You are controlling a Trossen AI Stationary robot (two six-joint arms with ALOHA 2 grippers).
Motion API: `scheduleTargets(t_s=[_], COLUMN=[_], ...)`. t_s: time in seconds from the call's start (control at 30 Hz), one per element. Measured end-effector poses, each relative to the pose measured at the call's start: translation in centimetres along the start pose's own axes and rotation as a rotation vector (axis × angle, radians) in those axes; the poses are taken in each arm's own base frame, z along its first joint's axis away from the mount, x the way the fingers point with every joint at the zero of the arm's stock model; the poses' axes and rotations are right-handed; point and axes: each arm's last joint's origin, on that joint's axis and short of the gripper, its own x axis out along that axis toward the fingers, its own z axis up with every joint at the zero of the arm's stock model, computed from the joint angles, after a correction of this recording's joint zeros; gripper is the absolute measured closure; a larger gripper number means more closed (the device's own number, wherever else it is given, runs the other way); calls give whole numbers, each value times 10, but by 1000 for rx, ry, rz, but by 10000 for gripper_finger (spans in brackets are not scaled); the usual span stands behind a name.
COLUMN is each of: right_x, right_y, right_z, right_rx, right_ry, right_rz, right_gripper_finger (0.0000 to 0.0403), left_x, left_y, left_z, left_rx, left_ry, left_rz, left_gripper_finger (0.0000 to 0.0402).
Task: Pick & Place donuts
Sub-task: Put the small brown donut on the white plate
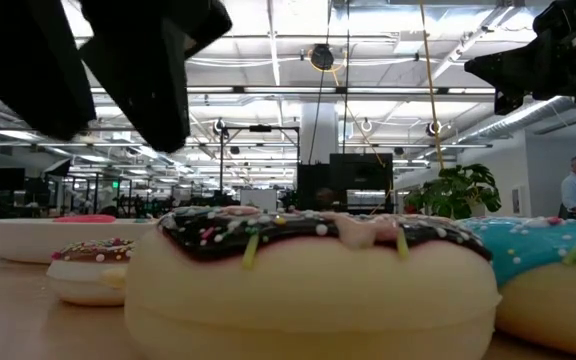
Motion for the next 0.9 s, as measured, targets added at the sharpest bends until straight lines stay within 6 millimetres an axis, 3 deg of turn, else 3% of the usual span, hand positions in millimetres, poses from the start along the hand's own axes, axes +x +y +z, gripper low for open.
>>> scheduleTargets(t_s=[0.23,0.43,0.9], right_x=[0,0,0], right_y=[0,0,0], right_z=[0,0,0], right_rx=[0,0,0], right_ry=[3,2,2], right_rz=[0,0,0], right_gripper_finger=[403,403,403], left_x=[3,15,17], left_y=[4,6,4], left_z=[-5,-21,-17], left_rx=[-7,-16,-37], left_ry=[38,80,13], left_rz=[14,32,17], left_gripper_finger=[195,195,195])
